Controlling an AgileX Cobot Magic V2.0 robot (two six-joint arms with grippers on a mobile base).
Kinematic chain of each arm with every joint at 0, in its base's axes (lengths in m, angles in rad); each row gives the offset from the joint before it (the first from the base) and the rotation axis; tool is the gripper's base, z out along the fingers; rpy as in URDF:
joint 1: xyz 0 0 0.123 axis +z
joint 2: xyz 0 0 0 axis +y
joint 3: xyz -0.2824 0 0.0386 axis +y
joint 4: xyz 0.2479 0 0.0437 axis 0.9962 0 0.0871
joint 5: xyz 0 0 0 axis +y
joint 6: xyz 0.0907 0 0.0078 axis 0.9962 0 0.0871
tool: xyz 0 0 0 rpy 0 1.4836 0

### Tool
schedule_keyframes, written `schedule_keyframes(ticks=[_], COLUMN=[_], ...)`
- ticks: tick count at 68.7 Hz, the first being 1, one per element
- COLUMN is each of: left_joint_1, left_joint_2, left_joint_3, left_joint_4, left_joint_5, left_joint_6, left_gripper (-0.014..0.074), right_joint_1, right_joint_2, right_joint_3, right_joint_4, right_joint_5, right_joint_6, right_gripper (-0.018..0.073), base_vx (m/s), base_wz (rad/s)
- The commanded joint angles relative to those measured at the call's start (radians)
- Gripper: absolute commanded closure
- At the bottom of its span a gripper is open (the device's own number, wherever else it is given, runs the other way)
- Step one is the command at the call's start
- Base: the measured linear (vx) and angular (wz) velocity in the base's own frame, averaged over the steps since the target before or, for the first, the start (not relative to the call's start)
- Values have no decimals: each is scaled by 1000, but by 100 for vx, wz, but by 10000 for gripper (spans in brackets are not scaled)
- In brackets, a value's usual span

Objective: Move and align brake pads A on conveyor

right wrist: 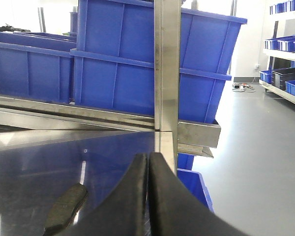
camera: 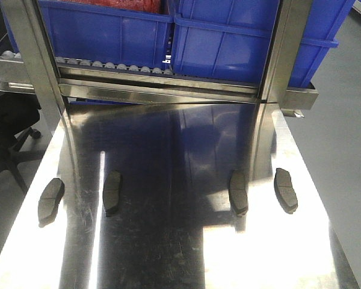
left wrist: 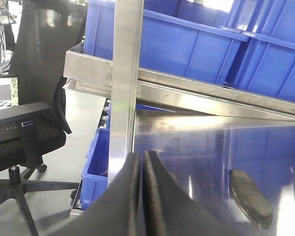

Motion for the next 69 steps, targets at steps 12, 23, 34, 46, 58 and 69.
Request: schedule_keyframes(ticks=[12, 23, 34, 46, 58, 69], left_joint_1=[-3, -3, -3, -3, -3, -3], left_joint_2=[-15, -15, -15, -15, -15, -15], left_joint_3=[23, 23, 23, 23, 23, 23], left_joint_4=[-7, -7, -7, -7, -7, -7], left_joint_5=[-71, -71, -71, -71, -71, -71], left_joint_6=[-2, -2, -2, -2, -2, -2], left_gripper=[602, 602, 602, 602, 602, 602], right_joint_1=[-1, -1, -1, -1, -1, -1], right_joint_2=[-15, -15, -15, -15, -15, -15], right_joint_3=[2, 2, 2, 2, 2, 2], right_joint_4=[-7, -7, -7, -7, -7, -7], right_joint_5=[-76, -76, -76, -76, -76, -76], right_joint_6=[-7, -7, -7, -7, -7, -7], right_gripper=[569, 569, 569, 569, 569, 569], base_vx=[0, 0, 0, 0, 0, 0], base_wz=[0, 0, 0, 0, 0, 0])
